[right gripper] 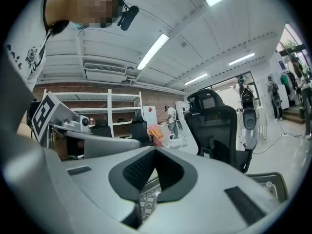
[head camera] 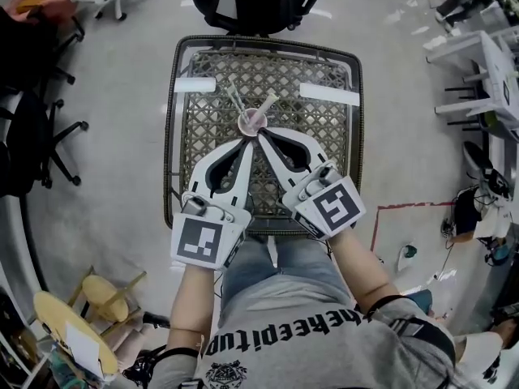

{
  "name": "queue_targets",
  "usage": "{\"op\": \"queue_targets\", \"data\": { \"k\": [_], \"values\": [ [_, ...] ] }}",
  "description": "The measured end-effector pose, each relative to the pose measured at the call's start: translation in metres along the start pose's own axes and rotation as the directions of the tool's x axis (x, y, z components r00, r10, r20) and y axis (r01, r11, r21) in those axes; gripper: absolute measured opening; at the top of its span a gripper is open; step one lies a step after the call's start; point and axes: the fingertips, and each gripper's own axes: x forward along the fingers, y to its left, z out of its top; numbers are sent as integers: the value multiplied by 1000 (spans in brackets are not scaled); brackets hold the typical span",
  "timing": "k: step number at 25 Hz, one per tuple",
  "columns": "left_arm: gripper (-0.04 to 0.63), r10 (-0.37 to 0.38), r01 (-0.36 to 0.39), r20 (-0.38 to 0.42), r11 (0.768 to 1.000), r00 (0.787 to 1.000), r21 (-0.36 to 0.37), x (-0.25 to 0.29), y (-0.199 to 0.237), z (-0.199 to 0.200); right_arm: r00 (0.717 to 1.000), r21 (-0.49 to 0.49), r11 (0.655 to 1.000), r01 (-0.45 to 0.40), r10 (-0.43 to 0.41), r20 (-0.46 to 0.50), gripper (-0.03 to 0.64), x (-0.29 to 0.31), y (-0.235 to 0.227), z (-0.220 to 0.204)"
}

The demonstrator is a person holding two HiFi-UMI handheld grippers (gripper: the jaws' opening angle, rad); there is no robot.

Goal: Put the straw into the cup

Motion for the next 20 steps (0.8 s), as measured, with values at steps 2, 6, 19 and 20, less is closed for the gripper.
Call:
{"op": "queue_targets", "data": {
  "k": [2, 6, 19, 20],
  "values": [
    [17, 8, -8, 31, 1000, 999, 14, -3, -3, 10, 1000, -1, 1000, -8, 8, 12, -3, -6, 4, 10],
    [17, 14, -16, 53, 999, 998, 36, -5, -10, 25, 999, -12, 1000, -26, 26, 31, -3, -14, 8, 26],
    [17, 38, -48, 122, 996, 992, 79, -10, -39, 54, 992, -55, 994, -93, 97, 77, -3, -44, 21, 60],
    [17, 40, -51, 127, 995, 991, 82, -13, -42, 55, 992, -59, 993, -97, 102, 78, -3, -47, 23, 62]
  ]
}}
